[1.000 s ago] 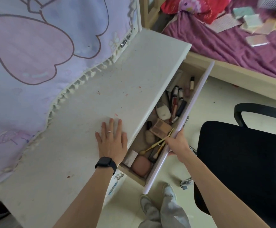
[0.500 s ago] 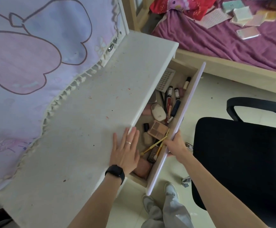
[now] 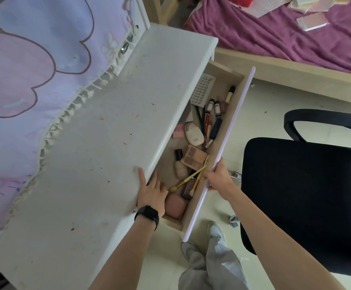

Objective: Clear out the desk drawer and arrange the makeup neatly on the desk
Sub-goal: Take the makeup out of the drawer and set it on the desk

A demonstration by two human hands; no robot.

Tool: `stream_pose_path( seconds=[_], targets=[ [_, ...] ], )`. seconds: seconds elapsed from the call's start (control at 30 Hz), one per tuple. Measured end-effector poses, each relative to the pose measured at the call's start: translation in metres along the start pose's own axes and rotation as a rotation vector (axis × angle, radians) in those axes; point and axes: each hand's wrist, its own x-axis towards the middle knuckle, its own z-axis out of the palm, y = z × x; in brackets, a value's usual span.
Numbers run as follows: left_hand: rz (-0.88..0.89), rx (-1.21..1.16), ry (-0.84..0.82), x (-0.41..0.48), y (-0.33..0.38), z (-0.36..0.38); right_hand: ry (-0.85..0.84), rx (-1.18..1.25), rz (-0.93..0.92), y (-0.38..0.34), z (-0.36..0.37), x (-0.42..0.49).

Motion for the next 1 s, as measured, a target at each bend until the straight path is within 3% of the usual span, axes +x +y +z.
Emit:
stream_pose_path(
  seconds=[0.23,1.0],
  targets=[
    [-0.015,0.079,-0.093,0.000,-0.001,-0.007,0.025,-0.004,0.025,0.014,-0.018,0.003],
    [-0.007,0.203,-0.105,0.017,0.013,0.012,0.024,-0.011,0.029,0.026,-0.020,0.013]
  ],
)
